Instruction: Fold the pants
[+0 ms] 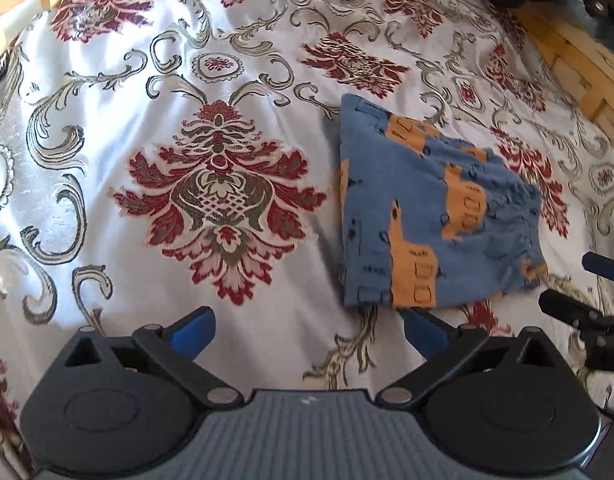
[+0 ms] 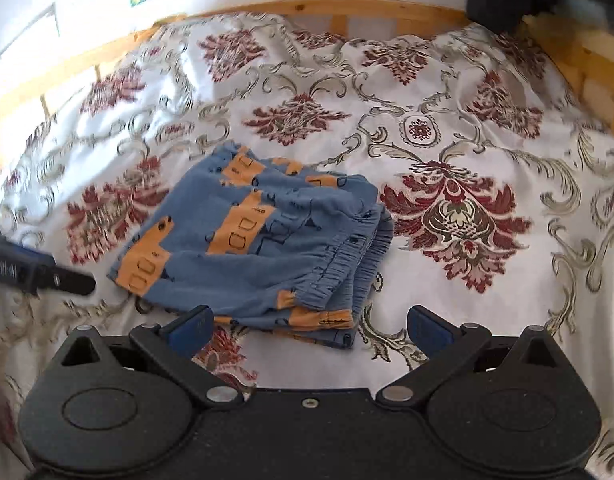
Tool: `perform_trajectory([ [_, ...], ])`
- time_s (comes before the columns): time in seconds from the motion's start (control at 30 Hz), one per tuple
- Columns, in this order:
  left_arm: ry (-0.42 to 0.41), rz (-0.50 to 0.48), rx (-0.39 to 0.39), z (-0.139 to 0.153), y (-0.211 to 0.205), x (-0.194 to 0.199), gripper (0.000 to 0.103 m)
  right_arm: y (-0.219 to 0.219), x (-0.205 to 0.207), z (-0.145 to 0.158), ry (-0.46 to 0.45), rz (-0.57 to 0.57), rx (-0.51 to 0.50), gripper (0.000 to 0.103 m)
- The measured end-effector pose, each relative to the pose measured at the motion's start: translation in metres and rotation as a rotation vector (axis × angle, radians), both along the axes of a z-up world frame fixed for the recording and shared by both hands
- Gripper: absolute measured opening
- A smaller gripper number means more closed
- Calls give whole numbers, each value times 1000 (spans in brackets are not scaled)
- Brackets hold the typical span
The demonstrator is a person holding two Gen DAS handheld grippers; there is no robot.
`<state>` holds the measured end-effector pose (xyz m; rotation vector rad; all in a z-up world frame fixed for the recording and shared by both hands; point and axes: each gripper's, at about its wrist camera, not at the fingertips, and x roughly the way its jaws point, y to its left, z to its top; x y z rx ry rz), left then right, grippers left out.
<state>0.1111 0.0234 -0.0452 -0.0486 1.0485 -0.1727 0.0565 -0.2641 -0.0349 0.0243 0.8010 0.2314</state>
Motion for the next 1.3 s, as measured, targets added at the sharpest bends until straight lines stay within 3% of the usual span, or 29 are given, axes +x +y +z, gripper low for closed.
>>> perform_trajectory([
  [0.13, -22, -37, 13, 2, -8, -7, 103, -9, 1, 8, -23, -14, 44, 102],
  [0.3, -57, -105, 31, 8, -17, -5, 103, -28, 3, 8, 54, 70, 104, 102],
  [0.47, -98, -285, 74, 18, -31, 5, 103, -62, 17, 3, 121, 22, 281, 102],
  [0.57, -152, -392, 130, 18, -43, 16, 103, -69, 35, -2, 105, 12, 292, 102],
  [0.63, -185, -430, 122, 14, -45, 27, 103, -72, 51, -7, 101, 23, 301, 102],
  [0.8, -151, -338, -49, -7, -34, 61, 103, -88, 80, -34, 149, 8, 460, 102],
  [0.97, -70, -324, -171, -25, -20, 81, 103, -91, 86, -47, 188, 10, 524, 90],
  [1.1, -67, -333, -205, -30, -12, 84, 102, -93, 85, -50, 197, 4, 533, 81],
  [1.3, -60, -307, -200, -28, -11, 88, 94, -80, 79, -48, 163, 5, 417, 58],
])
